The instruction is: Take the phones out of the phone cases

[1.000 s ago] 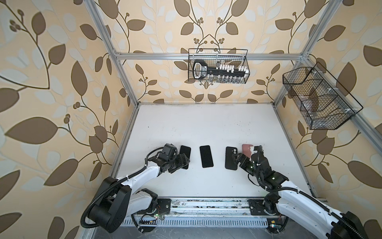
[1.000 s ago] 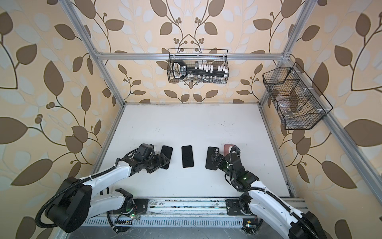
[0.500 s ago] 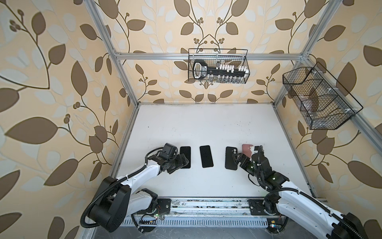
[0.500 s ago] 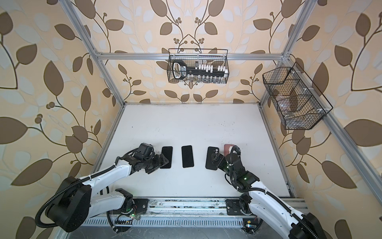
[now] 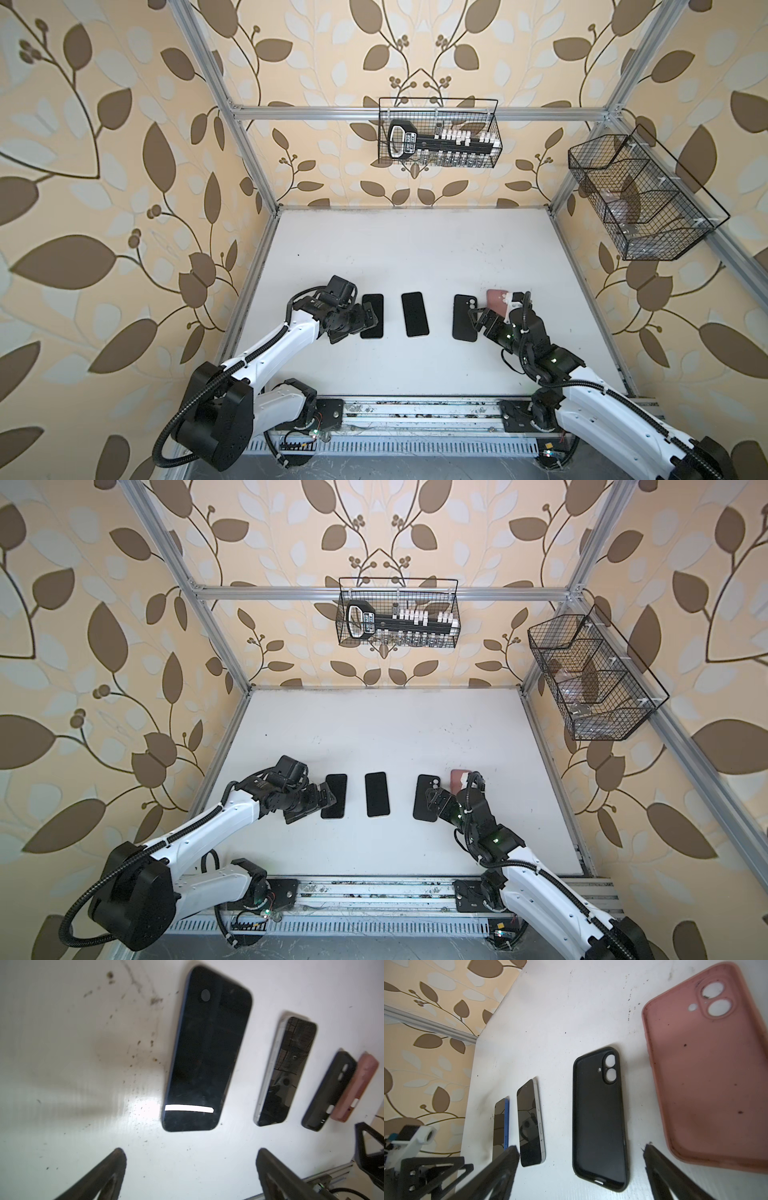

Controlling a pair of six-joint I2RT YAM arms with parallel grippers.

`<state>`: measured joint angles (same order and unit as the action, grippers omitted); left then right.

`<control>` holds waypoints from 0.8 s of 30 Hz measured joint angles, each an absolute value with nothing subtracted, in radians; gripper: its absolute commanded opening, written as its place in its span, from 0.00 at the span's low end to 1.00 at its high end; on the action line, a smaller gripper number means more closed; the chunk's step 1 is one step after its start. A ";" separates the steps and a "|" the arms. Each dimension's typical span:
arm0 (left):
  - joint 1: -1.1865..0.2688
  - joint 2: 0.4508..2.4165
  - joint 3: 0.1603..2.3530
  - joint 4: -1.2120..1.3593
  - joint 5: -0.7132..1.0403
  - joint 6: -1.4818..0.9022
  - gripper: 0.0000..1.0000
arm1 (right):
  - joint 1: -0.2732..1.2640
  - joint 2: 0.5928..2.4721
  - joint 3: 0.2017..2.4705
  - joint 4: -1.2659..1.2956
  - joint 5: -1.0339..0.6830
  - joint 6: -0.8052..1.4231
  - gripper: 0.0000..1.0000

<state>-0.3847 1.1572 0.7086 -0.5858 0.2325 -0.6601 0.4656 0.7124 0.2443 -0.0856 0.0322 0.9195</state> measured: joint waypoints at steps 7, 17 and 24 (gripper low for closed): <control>-0.313 1.171 0.844 -0.645 0.239 -0.574 0.99 | 0.420 0.755 0.333 -0.091 -0.125 0.812 0.93; -0.187 1.187 0.980 -0.645 0.243 -0.473 0.99 | 0.363 0.867 0.538 -0.153 -0.229 0.648 0.93; -0.181 1.207 1.041 -0.565 0.193 -0.443 0.99 | 0.288 0.958 0.628 -0.196 -0.303 0.568 0.92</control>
